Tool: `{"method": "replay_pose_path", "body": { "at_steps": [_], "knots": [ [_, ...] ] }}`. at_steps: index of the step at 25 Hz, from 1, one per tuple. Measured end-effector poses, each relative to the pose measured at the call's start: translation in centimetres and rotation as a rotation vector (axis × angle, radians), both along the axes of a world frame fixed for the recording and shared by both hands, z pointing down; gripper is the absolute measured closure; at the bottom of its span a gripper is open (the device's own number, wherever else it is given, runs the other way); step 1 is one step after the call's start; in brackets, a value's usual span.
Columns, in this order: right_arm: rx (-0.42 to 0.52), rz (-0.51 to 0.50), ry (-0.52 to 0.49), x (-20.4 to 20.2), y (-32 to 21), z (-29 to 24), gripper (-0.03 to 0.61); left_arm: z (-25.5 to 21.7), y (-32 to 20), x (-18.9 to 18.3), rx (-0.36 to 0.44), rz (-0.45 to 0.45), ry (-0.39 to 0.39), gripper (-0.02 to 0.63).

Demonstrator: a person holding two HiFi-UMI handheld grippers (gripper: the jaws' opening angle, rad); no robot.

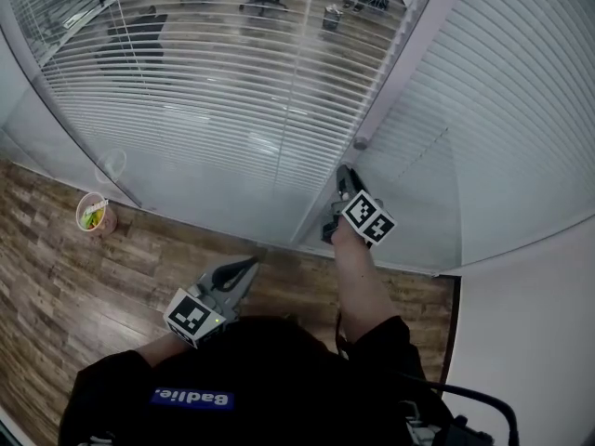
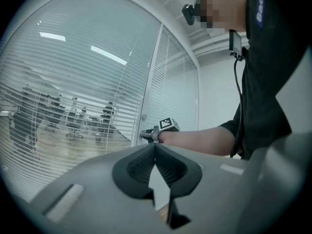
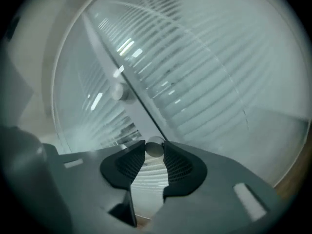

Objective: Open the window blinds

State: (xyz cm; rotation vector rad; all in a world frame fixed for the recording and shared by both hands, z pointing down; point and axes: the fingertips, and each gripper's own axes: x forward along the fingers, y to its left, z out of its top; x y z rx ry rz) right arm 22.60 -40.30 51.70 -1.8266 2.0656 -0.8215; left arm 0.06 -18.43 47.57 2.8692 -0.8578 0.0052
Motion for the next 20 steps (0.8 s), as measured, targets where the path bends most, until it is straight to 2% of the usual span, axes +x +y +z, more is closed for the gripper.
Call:
{"method": "replay_pose_path", "body": {
  "at_steps": [2, 4, 9, 14, 17, 20],
  "knots": [
    [-0.034, -0.011, 0.267, -0.4, -0.1, -0.1, 0.457, 0.0, 0.1, -0.1, 0.000, -0.003, -0.001, 0.614],
    [-0.058, -0.015, 0.490, -0.7, -0.1, -0.1, 0.457, 0.1, 0.2, -0.2, 0.003, -0.005, -0.002, 0.614],
    [-0.089, -0.035, 0.956, -1.7, 0.0, -0.1, 0.457, 0.1, 0.3, -0.9, -0.004, -0.026, 0.006, 0.614],
    [-0.066, -0.083, 1.563, -2.4, 0.2, 0.6, 0.460, 0.4, 0.3, -1.2, -0.006, -0.028, -0.001, 0.614],
    [-0.032, -0.134, 1.802, -2.6, 0.3, 1.0, 0.462, 0.3, 0.3, -1.1, -0.009, -0.025, 0.002, 0.614],
    [-0.013, -0.179, 1.939, -2.6, 0.4, 1.2, 0.460, 0.6, 0.4, -0.9, -0.012, -0.015, -0.002, 0.614]
  ]
}}
